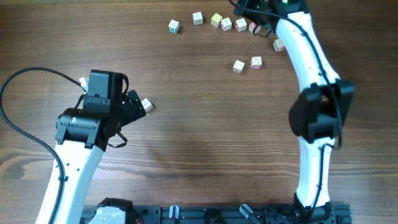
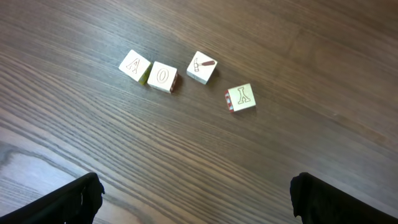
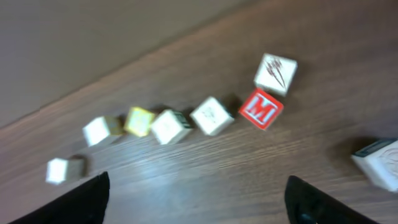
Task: Form a horizontal line
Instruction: 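Reach the right gripper to the far cluster and grasp the red M block, then carry the red M block to the row's right end and lower it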
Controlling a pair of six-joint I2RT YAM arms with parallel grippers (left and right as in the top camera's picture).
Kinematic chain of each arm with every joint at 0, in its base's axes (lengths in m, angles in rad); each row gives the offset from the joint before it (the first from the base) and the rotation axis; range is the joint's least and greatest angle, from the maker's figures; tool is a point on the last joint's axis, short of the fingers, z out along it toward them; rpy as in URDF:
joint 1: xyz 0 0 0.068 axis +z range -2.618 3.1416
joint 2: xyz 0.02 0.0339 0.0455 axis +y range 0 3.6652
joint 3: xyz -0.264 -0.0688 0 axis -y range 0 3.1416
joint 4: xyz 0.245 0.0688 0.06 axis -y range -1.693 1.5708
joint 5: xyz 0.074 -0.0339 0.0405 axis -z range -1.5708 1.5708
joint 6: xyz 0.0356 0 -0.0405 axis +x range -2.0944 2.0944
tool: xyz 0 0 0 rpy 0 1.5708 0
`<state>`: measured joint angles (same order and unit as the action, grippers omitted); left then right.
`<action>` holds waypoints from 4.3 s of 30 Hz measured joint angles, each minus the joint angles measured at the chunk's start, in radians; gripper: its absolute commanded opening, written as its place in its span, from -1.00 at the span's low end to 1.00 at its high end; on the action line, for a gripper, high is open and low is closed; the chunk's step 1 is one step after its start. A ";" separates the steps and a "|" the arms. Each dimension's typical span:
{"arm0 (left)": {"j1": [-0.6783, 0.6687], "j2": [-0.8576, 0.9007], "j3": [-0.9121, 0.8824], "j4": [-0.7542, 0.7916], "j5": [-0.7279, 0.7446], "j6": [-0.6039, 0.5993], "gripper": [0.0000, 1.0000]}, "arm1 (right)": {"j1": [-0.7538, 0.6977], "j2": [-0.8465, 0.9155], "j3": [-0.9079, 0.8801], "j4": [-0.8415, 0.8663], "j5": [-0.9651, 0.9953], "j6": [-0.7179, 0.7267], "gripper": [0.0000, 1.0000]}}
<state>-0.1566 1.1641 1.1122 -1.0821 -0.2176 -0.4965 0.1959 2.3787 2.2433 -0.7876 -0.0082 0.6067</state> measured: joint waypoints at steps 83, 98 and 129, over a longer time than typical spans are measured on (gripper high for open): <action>0.811 0.347 0.000 0.104 0.160 -0.072 1.00 | 0.513 -0.171 -0.655 0.308 -0.363 -0.069 -0.65; 0.811 0.437 0.000 0.237 0.165 -0.024 1.00 | 0.602 -0.171 -0.657 0.325 -0.237 -0.050 -0.64; 0.811 0.437 0.000 0.253 0.164 -0.024 1.00 | 0.640 -0.168 -0.682 0.439 -0.193 0.126 0.99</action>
<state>0.6540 1.6009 1.1122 -0.8288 -0.0532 -0.5205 0.8360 2.2105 1.5612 -0.3481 -0.2016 0.7326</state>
